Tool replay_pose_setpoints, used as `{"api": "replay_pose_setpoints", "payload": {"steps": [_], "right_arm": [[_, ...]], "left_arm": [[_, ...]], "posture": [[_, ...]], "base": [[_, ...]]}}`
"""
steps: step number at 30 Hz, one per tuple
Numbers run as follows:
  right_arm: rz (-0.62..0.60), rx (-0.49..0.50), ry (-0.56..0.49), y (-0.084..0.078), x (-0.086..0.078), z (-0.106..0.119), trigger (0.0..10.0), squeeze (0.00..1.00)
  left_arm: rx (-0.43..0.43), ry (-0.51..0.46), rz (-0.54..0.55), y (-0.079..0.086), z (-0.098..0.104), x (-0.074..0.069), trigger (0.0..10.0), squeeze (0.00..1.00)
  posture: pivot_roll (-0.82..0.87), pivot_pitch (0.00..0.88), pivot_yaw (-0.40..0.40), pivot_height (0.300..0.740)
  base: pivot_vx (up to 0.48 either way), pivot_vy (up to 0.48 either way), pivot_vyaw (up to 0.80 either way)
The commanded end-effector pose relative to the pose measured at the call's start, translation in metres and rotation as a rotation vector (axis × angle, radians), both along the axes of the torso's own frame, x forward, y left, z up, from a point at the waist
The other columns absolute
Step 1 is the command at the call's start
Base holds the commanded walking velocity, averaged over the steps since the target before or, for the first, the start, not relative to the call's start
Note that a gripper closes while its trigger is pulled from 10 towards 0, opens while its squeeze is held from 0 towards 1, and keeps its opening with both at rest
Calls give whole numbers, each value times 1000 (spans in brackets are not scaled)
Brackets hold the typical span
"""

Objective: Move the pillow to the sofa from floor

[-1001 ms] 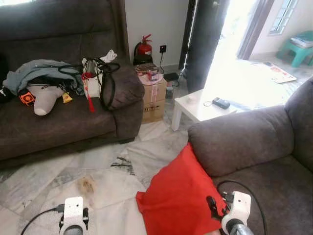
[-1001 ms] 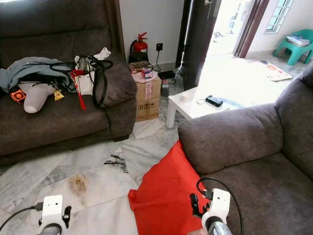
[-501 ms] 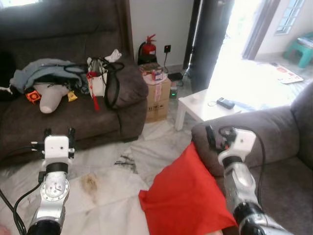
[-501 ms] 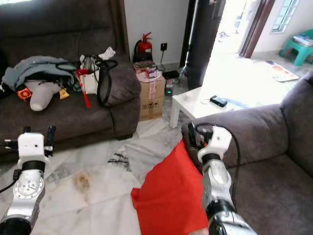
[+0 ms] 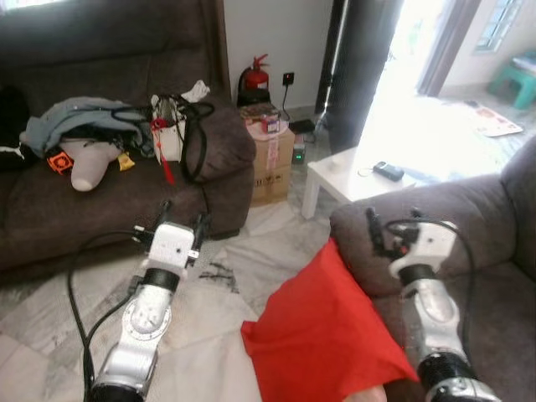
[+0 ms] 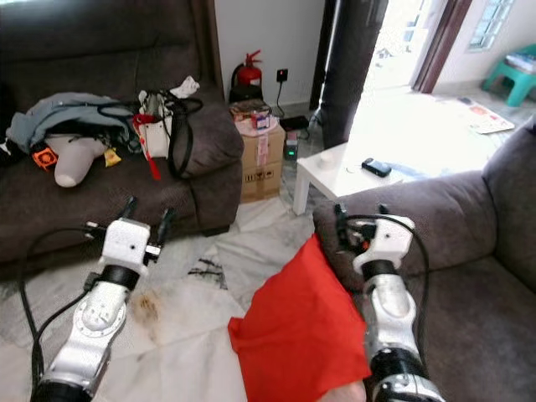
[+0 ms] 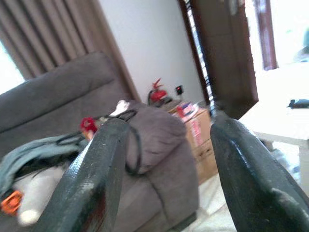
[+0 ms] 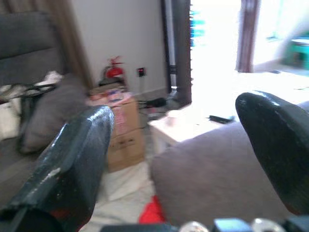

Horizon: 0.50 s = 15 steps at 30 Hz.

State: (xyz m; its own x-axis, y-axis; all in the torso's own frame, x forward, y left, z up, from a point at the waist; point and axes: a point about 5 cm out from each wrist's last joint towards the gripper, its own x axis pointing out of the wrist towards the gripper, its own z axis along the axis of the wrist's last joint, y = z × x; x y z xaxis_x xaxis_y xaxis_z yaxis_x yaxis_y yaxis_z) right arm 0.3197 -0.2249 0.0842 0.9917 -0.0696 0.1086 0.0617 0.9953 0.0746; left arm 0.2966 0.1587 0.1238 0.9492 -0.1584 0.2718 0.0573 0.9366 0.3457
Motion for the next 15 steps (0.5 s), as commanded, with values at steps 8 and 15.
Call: {"api": "replay_pose_setpoints", "payload": {"steps": [8, 15], "right_arm": [[-79, -11, 25, -21, 5, 8, 10000, 0], [-111, -1, 11, -24, 4, 9, 10000, 0]], "left_arm": [[0, 37, 0, -6, 5, 16, 10000, 0], [-23, 67, 27, 3, 1, 21, 10000, 0]], "posture": [[-22, 0, 5, 740], [-66, 0, 45, 740]], "base": [[0, 0, 0], [0, 0, 0]]}}
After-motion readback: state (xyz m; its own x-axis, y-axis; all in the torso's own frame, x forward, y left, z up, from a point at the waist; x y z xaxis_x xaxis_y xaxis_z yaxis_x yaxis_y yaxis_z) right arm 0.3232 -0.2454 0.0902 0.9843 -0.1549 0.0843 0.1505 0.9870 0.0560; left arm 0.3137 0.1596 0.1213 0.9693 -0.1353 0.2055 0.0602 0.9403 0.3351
